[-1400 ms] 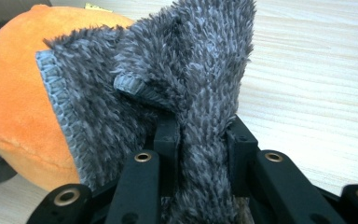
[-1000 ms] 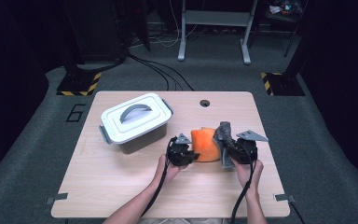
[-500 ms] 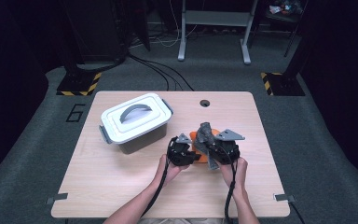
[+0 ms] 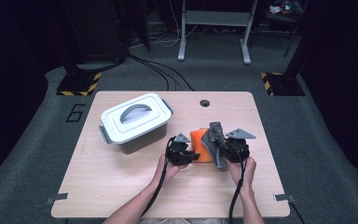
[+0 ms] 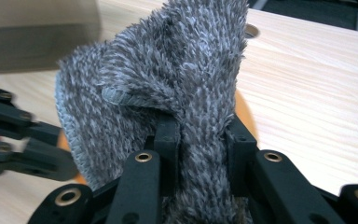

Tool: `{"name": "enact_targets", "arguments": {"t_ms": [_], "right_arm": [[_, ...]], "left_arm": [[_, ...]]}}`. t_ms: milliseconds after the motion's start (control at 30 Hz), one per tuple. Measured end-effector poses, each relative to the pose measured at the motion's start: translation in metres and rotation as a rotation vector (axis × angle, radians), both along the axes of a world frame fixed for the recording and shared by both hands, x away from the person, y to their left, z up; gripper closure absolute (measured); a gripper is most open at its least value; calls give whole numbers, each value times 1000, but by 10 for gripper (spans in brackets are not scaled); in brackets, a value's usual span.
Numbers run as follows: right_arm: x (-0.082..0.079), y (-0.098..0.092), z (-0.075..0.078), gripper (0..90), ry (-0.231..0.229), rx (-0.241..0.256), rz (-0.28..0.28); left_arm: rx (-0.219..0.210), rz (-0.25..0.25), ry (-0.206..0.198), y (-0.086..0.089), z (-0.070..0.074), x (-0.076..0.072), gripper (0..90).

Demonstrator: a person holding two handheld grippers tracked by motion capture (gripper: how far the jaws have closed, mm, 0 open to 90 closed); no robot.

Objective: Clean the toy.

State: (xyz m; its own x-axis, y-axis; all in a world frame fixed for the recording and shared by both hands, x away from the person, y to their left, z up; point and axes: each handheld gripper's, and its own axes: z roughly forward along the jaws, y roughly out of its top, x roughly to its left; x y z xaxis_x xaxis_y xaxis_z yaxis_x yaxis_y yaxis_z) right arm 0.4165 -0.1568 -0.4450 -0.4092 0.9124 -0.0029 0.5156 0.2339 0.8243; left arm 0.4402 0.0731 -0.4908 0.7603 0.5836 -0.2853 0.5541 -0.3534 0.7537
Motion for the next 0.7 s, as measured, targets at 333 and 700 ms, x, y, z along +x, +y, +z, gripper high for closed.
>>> {"name": "enact_targets", "arguments": {"t_ms": [333,700], "right_arm": [[13,-32,-23,711,85,31,-95],[-4,-23,-2,709,5,87,-34]], "left_arm": [[-1,-17,-5,1,-1,1,794],[4,-16,-4,3,-1,1,794]]}}
